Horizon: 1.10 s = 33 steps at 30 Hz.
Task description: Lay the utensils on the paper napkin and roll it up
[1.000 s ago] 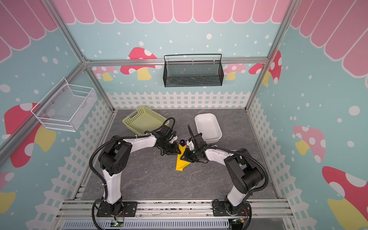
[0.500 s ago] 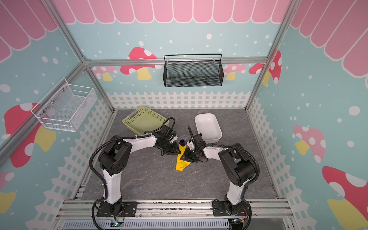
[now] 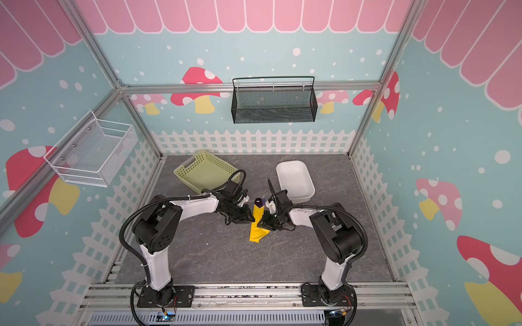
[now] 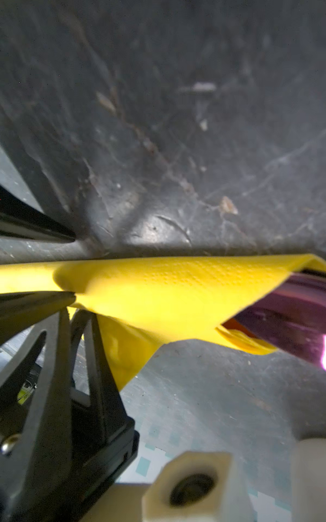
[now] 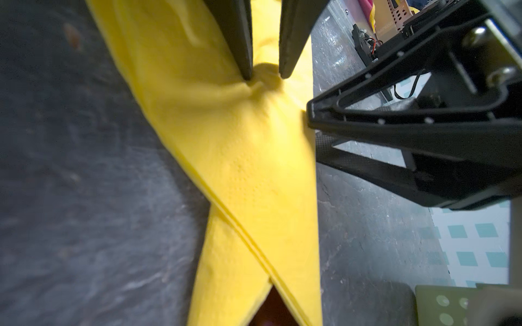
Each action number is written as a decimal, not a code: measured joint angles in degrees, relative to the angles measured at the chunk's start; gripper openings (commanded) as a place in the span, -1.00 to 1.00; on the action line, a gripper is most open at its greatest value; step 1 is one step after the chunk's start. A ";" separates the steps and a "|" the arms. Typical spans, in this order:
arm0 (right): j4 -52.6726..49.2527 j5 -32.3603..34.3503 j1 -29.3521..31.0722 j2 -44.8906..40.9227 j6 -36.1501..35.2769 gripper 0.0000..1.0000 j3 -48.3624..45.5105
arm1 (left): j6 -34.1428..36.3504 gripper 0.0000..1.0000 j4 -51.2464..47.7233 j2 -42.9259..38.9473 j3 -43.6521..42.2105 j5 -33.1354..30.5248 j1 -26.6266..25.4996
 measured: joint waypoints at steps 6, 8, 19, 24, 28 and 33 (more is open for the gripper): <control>0.94 -0.20 -0.31 0.11 -0.04 -0.75 -0.68 | -2.62 -0.26 5.29 -1.42 -4.61 4.28 -0.11; 1.44 -0.31 -0.37 0.20 0.02 -0.78 -0.94 | -3.58 -0.24 7.28 -1.40 -5.55 5.64 -0.24; 4.17 -1.51 -1.03 0.31 0.02 -0.94 -2.43 | -6.67 -0.20 13.25 -0.35 -7.43 9.86 -0.50; 4.87 -1.84 -1.11 0.31 0.02 -0.96 -2.78 | -7.08 -0.24 14.03 0.07 -7.50 10.58 -0.50; 5.51 -2.29 -1.33 0.31 0.17 -0.96 -3.13 | -7.08 -0.36 13.88 0.28 -7.45 10.34 -0.50; 5.86 -2.49 -1.38 0.31 0.20 -0.95 -3.28 | -7.04 -0.60 12.96 0.61 -7.08 9.33 -0.61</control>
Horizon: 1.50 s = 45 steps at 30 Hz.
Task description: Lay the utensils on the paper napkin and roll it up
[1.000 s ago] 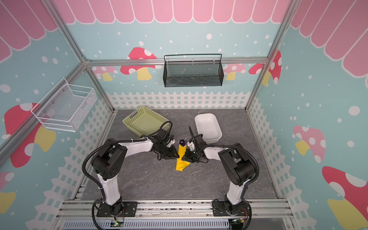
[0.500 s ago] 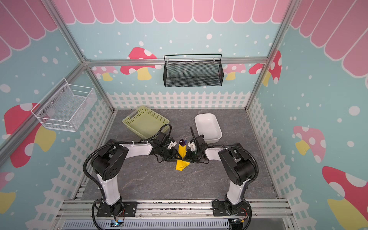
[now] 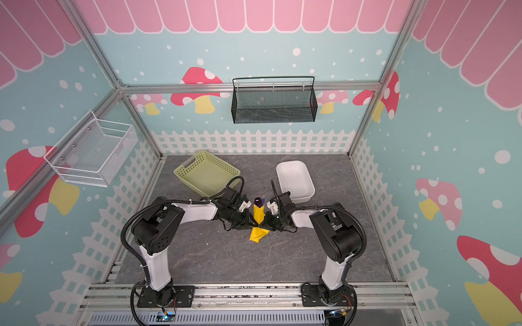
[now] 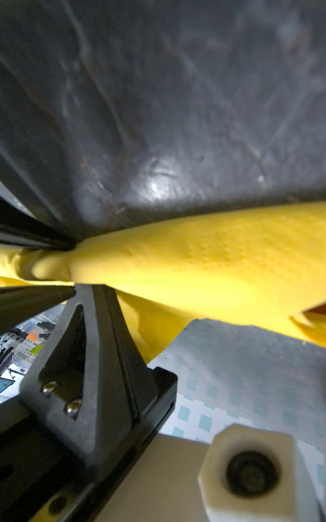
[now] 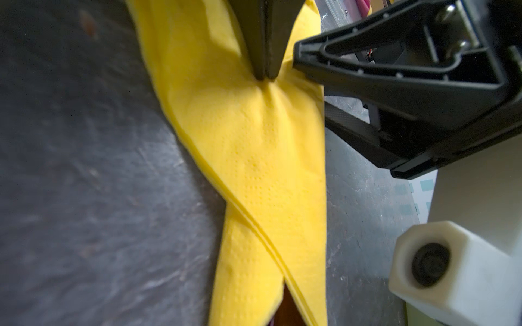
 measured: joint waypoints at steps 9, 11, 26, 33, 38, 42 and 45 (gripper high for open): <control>0.00 0.00 0.00 -0.11 0.07 -0.94 0.00 | 0.15 -0.98 -0.87 -0.31 0.22 -1.64 -0.39; -0.17 0.07 0.00 -0.37 0.22 -0.93 -0.07 | 0.20 -1.00 -0.81 -0.48 0.20 -1.86 -0.46; -3.76 0.57 -0.26 -8.44 3.19 -0.35 -1.77 | -1.11 -1.00 1.68 -2.91 -2.99 -1.81 0.42; -3.74 0.15 -1.20 -10.27 4.63 -0.15 -3.93 | -2.36 -1.00 2.12 -3.43 -3.85 -1.09 1.14; -2.43 -0.83 -1.51 -11.98 5.92 0.02 -6.71 | -4.35 -1.00 2.60 -4.68 -5.07 -0.72 1.57; 0.28 -2.51 -1.55 -12.46 7.69 0.15 -8.81 | -5.53 -1.00 2.36 -5.88 -5.46 -0.74 1.66; 3.65 -4.31 -1.55 -12.44 9.16 0.21 -10.32 | -6.23 -1.00 2.19 -6.56 -5.55 -0.72 1.77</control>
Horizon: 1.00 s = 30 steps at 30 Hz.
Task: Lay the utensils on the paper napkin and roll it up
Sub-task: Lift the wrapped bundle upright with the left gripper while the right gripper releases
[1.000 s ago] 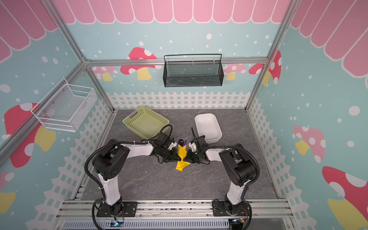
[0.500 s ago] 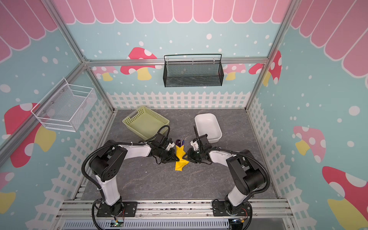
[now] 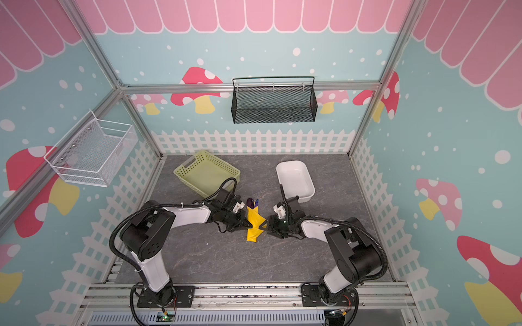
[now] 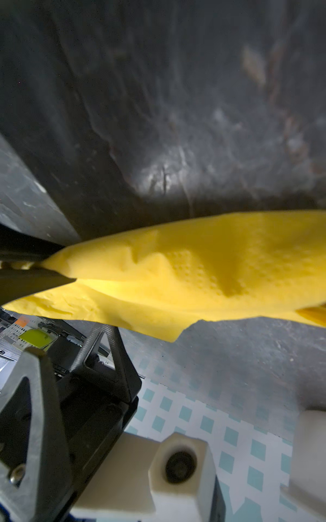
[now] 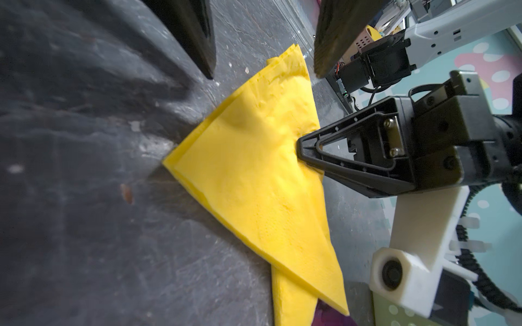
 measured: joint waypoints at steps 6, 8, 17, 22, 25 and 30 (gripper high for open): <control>8.02 -3.43 0.00 1.46 3.48 0.24 -2.62 | -1.40 -1.00 -0.17 -0.70 0.00 0.02 0.24; 10.27 -4.26 0.00 2.51 4.39 0.24 -2.95 | -2.12 -1.00 0.09 -0.87 0.00 0.20 0.24; 15.76 -5.99 0.00 4.20 7.32 0.24 -3.39 | -2.64 -1.00 2.21 -3.30 -0.63 0.37 0.24; 16.35 -5.99 0.00 4.20 7.43 0.23 -3.39 | -0.28 -1.00 3.02 -3.67 -0.63 -0.57 0.24; 16.41 -5.95 0.00 4.17 7.54 0.24 -3.41 | 2.29 -1.00 3.41 -3.67 -0.63 -1.68 0.24; 16.22 -4.70 -0.04 2.23 7.50 0.20 -3.76 | 6.84 -1.00 3.96 -4.83 -1.03 -3.80 0.24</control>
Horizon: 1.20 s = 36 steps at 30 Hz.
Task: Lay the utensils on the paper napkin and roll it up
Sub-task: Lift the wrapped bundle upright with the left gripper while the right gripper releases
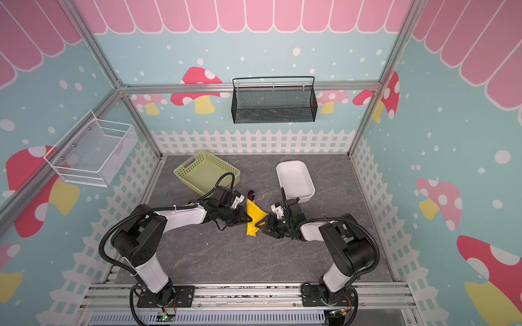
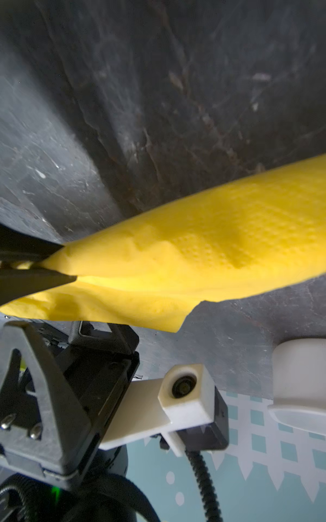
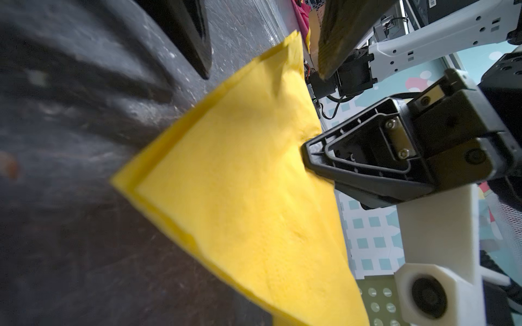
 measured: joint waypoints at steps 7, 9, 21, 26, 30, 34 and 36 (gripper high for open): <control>-0.98 4.22 -1.40 -10.62 -2.49 0.20 -0.20 | 5.40 -1.00 1.49 -5.16 -0.57 -1.46 0.00; -1.09 5.62 -1.81 -14.25 -3.52 0.21 -0.20 | 6.80 -1.00 2.12 -7.28 -0.57 -1.51 0.00; -0.90 13.92 -2.32 -39.10 -18.93 0.31 2.03 | 14.51 -1.00 12.52 -21.97 -0.44 -0.17 -0.17; 5.90 12.85 -2.29 -43.47 -25.16 0.56 2.16 | 16.63 -1.00 17.84 -24.52 1.14 3.02 -1.11; 8.26 9.97 -2.32 -41.16 -26.84 0.60 4.52 | 17.75 -1.00 20.92 -25.22 3.82 5.75 -2.08; 10.12 6.62 -2.29 -36.59 -26.12 0.61 8.09 | 18.25 -1.00 22.99 -26.12 6.36 8.39 -3.13; 11.74 5.07 -2.29 -35.28 -25.24 0.60 8.72 | 18.51 -1.00 23.76 -26.69 7.13 9.44 -3.56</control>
